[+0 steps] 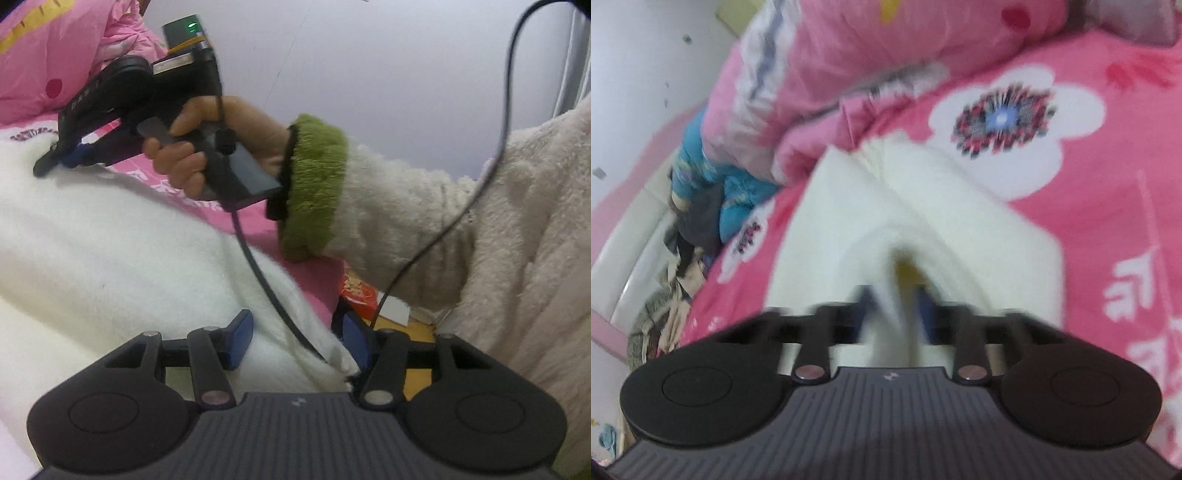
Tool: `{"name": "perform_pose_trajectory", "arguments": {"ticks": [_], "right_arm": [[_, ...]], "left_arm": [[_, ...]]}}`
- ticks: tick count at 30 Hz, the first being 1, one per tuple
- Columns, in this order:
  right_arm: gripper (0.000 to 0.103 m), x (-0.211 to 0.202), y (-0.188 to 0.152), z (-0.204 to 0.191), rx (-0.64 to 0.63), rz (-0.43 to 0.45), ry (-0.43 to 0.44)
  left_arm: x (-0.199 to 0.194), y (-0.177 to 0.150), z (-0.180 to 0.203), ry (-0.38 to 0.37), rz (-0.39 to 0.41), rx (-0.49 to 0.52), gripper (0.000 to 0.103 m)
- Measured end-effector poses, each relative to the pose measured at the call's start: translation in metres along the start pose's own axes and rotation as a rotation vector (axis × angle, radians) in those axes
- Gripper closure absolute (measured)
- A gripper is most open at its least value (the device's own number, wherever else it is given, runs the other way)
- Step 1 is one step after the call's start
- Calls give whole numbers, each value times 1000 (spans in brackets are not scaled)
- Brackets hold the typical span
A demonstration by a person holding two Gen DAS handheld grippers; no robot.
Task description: Fold clothes
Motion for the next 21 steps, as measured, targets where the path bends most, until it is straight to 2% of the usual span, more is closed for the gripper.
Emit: {"name": "perform_pose_trajectory", "arguments": {"ticks": [2,5,7,11,13,15,17,19,21], "right_arm": [[96,-10,1,0,3,42,20],[96,-35,11,3,1,141,55],[96,-42,19,16,32,172,42],[95,-18,16,46,80,102,-1],[91,-20,12,51,102,102,33],[89,-40,12,54,135,147,85],[75,-58,14,56,146,193,116],[52,-70,14,58,130,212,127],[42,-67,16,52,82,199,103]], "left_arm": [[-3,2,0,-9,6,-23,46],[-7,-1,2,-30,16,-29,37],[-6,-2,3,-24,15,-10,36],[-9,-3,8,-19,11,-11,35],[-12,-3,10,-19,9,-22,35],[-16,-4,9,-17,6,-25,35],[-17,-4,7,-14,3,-20,35],[-19,-6,3,-8,-1,-17,35],[-19,-7,-1,-1,-1,-17,35]]}}
Point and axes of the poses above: each gripper's, at about its wrist camera, not at the fingertips, and x roughly the way its jaws point, z to its right, y to its top, the point moved 3 cm from there along x, roughly the way its jaws point
